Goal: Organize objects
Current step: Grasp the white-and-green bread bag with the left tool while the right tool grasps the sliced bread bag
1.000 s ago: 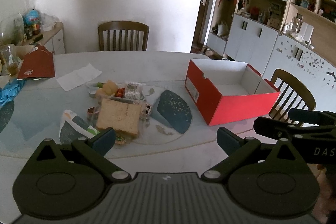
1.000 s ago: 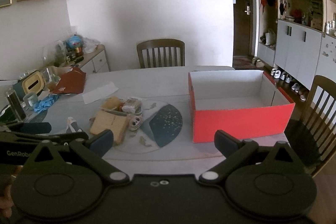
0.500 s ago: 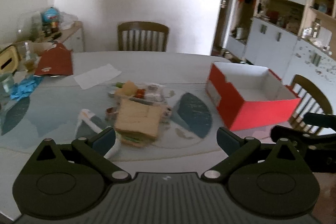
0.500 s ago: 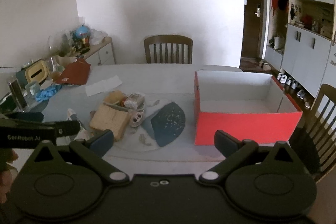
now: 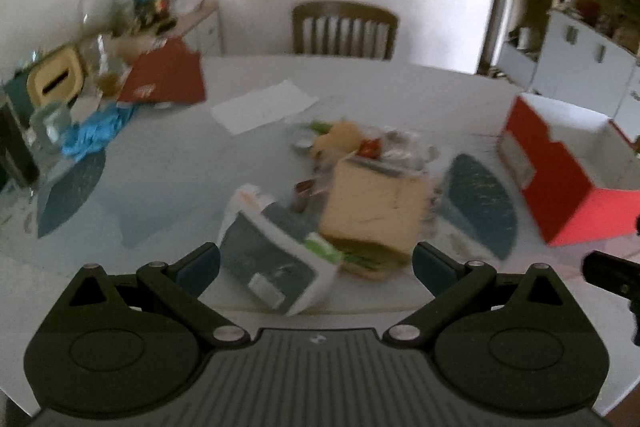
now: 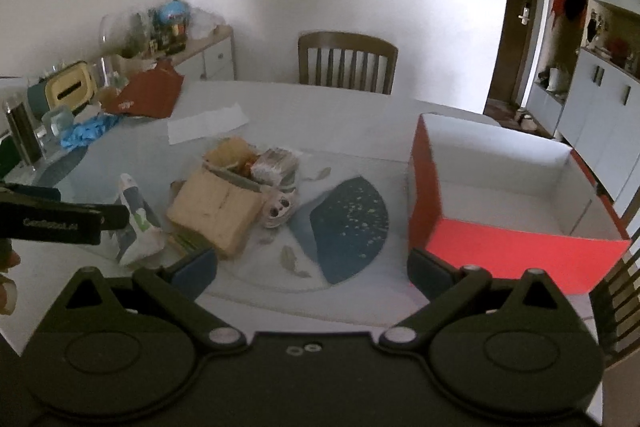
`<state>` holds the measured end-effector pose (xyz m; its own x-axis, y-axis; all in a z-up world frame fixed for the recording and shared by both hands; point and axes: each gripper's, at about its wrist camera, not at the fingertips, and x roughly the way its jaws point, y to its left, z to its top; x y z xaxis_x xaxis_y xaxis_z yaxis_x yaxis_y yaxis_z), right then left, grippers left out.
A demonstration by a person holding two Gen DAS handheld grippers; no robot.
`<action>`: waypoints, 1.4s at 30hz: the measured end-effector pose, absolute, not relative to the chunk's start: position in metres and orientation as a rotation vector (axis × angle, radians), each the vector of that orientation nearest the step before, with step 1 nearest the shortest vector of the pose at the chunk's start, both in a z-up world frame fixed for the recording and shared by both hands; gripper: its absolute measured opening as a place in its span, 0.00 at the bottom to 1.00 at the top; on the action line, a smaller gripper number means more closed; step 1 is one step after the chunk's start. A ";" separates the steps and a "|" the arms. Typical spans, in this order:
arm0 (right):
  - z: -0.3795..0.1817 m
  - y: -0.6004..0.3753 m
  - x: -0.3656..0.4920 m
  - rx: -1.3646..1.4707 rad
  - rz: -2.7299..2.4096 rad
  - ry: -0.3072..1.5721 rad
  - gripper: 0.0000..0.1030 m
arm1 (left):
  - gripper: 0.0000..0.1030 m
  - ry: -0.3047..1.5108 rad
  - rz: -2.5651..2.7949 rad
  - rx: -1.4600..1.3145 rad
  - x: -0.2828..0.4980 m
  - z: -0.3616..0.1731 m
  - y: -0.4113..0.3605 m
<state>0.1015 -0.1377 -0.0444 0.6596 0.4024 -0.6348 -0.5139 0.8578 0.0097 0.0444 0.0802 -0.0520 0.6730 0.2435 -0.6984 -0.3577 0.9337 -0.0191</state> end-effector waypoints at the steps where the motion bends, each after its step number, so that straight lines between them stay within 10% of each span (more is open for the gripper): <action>1: -0.046 -0.133 0.104 -0.181 0.521 0.679 0.99 | 1.00 0.773 0.350 -0.178 0.048 -0.055 0.088; 34: -0.103 0.037 0.190 -0.647 0.821 0.753 0.99 | 0.99 1.072 0.244 -0.213 0.118 -0.133 0.181; 42: -0.125 0.060 0.203 -0.721 0.884 0.824 0.99 | 0.80 1.071 0.193 -0.161 0.113 -0.137 0.186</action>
